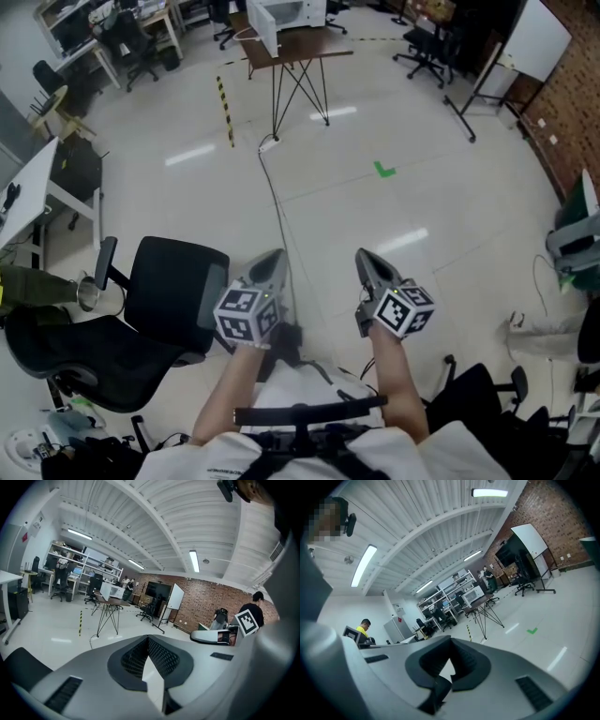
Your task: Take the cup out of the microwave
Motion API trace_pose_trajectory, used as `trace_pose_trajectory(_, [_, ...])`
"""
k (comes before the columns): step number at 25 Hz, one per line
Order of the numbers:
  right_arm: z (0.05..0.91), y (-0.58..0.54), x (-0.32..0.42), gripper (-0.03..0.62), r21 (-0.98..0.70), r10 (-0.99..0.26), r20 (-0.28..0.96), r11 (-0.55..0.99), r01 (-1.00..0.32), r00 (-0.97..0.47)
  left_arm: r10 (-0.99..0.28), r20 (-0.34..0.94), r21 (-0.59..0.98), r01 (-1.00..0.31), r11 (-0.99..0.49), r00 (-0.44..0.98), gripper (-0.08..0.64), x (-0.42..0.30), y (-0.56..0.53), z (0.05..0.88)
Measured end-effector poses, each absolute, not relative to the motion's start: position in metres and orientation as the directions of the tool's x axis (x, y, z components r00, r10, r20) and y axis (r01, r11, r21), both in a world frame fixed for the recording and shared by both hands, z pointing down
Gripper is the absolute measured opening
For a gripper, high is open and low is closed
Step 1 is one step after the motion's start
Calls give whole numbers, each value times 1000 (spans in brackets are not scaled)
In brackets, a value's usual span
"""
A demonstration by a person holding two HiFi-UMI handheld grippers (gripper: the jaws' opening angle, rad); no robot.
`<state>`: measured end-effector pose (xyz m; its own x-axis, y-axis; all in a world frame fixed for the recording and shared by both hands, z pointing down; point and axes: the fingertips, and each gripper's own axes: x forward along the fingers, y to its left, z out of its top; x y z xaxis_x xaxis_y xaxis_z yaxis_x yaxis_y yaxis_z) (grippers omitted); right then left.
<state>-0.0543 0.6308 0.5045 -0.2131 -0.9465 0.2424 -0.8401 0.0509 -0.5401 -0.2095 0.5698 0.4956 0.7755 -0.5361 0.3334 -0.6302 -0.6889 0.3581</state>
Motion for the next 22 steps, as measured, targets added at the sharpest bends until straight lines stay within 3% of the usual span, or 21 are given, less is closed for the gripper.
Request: trace_pose_trajectory(22, [490, 430, -80, -2, -529, -964, 209, 28, -848, -162, -479, 316, 374, -571, -731, 819, -6, -236, 370, 493])
